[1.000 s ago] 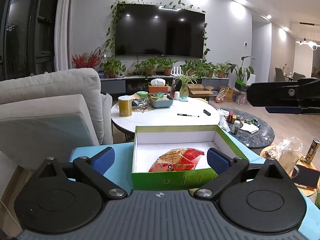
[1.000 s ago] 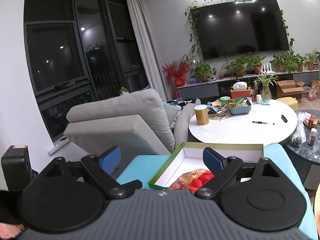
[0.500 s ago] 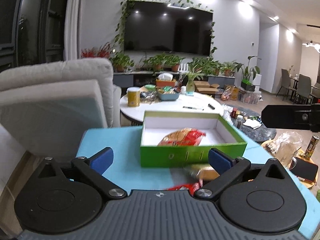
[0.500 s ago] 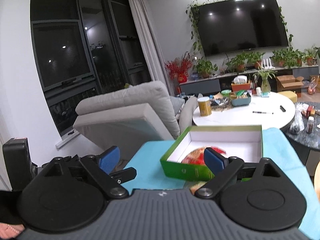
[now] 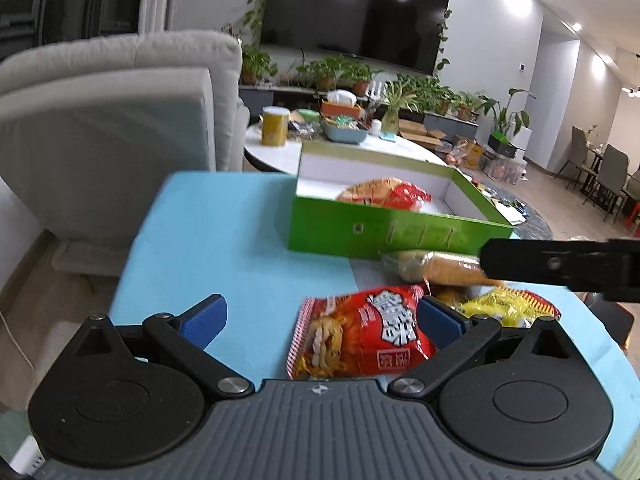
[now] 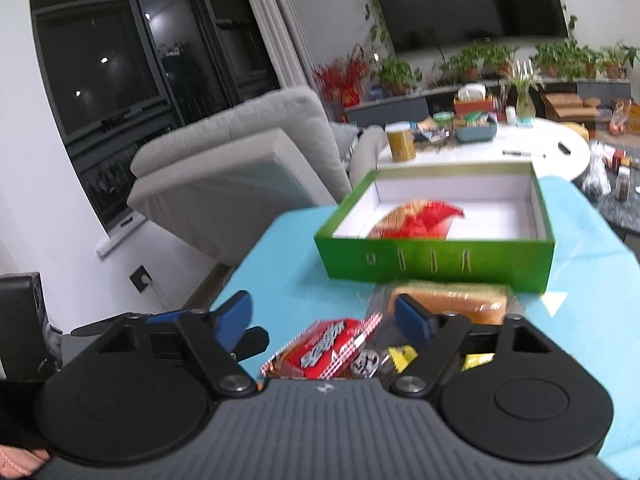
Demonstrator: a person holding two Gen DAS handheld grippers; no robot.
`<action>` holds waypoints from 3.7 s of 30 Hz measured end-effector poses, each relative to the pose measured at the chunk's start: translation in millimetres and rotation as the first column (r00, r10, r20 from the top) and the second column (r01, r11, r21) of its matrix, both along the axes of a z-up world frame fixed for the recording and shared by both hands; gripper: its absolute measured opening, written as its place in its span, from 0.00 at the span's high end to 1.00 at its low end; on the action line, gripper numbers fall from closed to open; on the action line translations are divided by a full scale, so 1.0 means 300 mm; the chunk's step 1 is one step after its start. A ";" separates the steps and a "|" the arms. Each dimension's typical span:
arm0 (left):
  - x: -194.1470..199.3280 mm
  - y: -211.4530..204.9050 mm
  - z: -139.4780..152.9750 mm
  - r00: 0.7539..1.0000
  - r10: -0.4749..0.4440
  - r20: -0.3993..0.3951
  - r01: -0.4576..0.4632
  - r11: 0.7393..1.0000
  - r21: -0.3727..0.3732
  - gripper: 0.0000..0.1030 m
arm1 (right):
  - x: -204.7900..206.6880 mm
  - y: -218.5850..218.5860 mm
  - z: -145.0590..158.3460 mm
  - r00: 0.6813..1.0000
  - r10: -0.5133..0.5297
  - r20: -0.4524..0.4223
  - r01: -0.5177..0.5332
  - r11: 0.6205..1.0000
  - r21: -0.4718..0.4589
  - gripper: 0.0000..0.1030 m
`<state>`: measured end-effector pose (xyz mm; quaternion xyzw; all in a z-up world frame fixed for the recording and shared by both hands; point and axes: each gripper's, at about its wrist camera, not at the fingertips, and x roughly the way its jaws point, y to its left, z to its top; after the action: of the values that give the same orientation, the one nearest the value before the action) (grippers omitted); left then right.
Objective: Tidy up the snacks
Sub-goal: 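Move the right tool back to the red-and-white wafer pack, then grasp the red-and-white wafer pack with the right tool and lift, then lower the wafer pack into the green box and open the right tool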
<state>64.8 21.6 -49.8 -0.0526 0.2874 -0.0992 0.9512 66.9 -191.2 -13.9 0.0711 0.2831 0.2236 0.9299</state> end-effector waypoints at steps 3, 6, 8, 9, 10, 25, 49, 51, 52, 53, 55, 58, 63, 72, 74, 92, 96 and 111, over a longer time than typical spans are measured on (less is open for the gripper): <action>0.013 0.000 -0.034 0.999 -0.027 -0.030 0.027 0.999 -0.023 0.04 | 0.006 0.016 -0.023 0.999 -0.003 -0.032 0.003 1.000 -0.016 0.51; 0.025 -0.001 -0.065 0.997 -0.053 -0.056 0.050 0.998 -0.041 0.06 | 0.016 0.035 -0.043 0.998 -0.013 -0.057 0.011 0.999 -0.035 0.51; 0.034 0.001 -0.080 0.996 -0.061 -0.067 0.058 0.997 -0.049 0.07 | 0.028 0.045 -0.057 0.997 -0.019 -0.075 0.015 0.999 -0.046 0.51; 0.036 0.001 -0.085 0.995 -0.063 -0.072 0.059 0.997 -0.055 0.07 | 0.034 0.047 -0.063 0.996 -0.019 -0.083 0.015 0.999 -0.047 0.51; 0.041 0.005 -0.089 0.995 -0.065 -0.076 0.060 0.996 -0.060 0.07 | 0.039 0.051 -0.069 0.996 -0.018 -0.091 0.014 0.999 -0.047 0.51; 0.088 0.063 -0.144 0.991 -0.060 -0.122 0.047 0.993 -0.108 0.07 | 0.132 0.124 -0.133 0.985 0.001 -0.173 -0.017 0.996 -0.093 0.56; 0.084 0.210 -0.170 0.993 -0.030 -0.113 0.013 0.989 -0.150 0.40 | 0.255 0.261 -0.195 0.952 0.069 -0.297 -0.096 0.992 -0.079 0.52; 0.086 0.208 -0.170 0.993 -0.034 -0.111 0.017 0.989 -0.147 0.39 | 0.260 0.264 -0.200 0.949 0.070 -0.307 -0.099 0.992 -0.079 0.51; 0.086 0.208 -0.170 0.993 -0.033 -0.111 0.016 0.989 -0.147 0.39 | 0.261 0.267 -0.202 0.949 0.070 -0.309 -0.098 0.992 -0.078 0.50; 0.085 0.207 -0.169 0.993 -0.032 -0.111 0.016 0.989 -0.147 0.39 | 0.263 0.269 -0.203 0.948 0.069 -0.311 -0.098 0.992 -0.077 0.50; 0.086 0.206 -0.168 0.993 -0.031 -0.111 0.015 0.989 -0.146 0.39 | 0.263 0.274 -0.203 0.948 0.070 -0.311 -0.099 0.992 -0.077 0.50; 0.086 0.206 -0.168 0.993 -0.033 -0.110 0.017 0.989 -0.145 0.39 | 0.261 0.285 -0.201 0.949 0.074 -0.306 -0.106 0.990 -0.088 0.49; 0.088 0.212 -0.160 0.992 -0.036 -0.123 0.017 0.989 -0.147 0.39 | 0.262 0.299 -0.197 0.942 0.099 -0.320 -0.127 0.989 -0.069 0.51; 0.059 0.178 -0.084 0.997 -0.015 -0.077 0.006 0.994 -0.106 0.41 | 0.226 0.293 -0.148 0.952 0.137 -0.273 -0.151 0.988 -0.031 0.51; 0.048 0.159 -0.057 0.998 -0.020 -0.056 0.015 0.996 -0.092 0.41 | 0.220 0.278 -0.134 0.956 0.137 -0.261 -0.147 0.989 -0.018 0.51; 0.124 -0.135 0.130 0.990 -0.119 0.077 0.115 0.992 0.056 0.39 | 0.213 0.056 0.013 0.992 0.058 -0.108 -0.051 0.997 0.065 0.51; 0.188 -0.224 0.167 0.983 -0.162 0.091 0.159 0.986 0.045 0.39 | 0.236 -0.023 0.062 0.998 0.018 -0.063 -0.014 0.997 0.071 0.51; 0.450 -0.514 0.165 0.956 -0.285 0.064 0.281 0.958 0.062 0.39 | 0.368 -0.269 0.086 0.991 -0.136 0.007 0.135 0.986 0.093 0.51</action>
<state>199.8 -132.6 -0.2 0.0174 0.2599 -0.2289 0.9379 177.2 -271.8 11.8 0.1317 0.2609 0.1731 0.9406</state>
